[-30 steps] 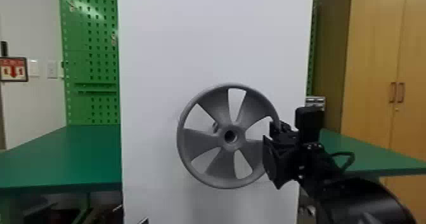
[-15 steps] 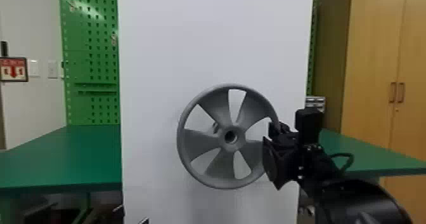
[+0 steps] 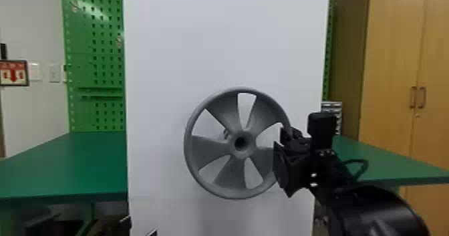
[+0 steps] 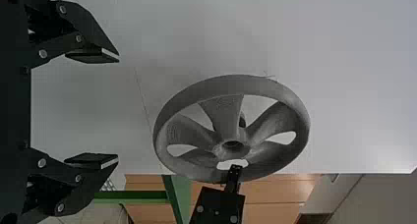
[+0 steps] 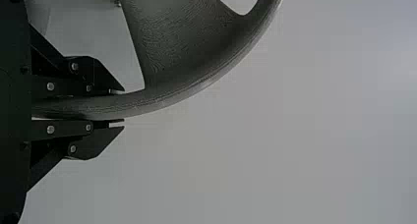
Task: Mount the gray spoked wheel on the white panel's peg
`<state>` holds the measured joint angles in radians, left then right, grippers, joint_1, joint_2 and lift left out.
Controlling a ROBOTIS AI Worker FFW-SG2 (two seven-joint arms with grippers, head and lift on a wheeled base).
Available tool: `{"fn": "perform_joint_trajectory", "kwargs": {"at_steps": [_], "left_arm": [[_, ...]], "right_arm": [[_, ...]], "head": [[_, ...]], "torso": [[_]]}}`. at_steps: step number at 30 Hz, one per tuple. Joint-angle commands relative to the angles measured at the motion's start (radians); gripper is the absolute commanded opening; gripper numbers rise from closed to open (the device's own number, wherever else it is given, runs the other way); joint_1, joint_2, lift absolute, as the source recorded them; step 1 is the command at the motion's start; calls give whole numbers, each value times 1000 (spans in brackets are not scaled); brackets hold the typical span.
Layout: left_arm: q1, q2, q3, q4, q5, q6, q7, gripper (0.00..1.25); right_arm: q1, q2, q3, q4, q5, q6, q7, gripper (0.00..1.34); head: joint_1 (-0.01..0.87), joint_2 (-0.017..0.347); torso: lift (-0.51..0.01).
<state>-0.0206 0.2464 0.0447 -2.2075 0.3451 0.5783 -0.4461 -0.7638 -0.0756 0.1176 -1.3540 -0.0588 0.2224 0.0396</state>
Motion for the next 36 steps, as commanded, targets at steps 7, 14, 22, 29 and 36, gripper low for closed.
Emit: {"fn": "perform_joint_trajectory", "kwargs": {"at_steps": [7,14,22,29,36], "left_arm": [[-1,1,0,0,0,0,0,729],[-1,1,-2,0,-2,0,0,729],[-2,1,-3,0,-2,0,1,729],[-2,1,-2,0,-2,0,0,729],[-2,1,-3,0,-2,0,1,729]], "right_arm": [[-2,-7,-7,7,11,-14,0,206],[0,-7,-12,7,11,-8,-1,206],[-2,-9,-13,38,13,-38,-1,206],[-3,-9,-12,44,14,-43,-7,206],[-3,-7,-12,44,14,-44,-17,206]], "head": [[123,-8],[123,-8],[123,-8],[123,-8],[123,-8]], "torso": [[-399],[-399],[-399],[-399],[-399]]}}
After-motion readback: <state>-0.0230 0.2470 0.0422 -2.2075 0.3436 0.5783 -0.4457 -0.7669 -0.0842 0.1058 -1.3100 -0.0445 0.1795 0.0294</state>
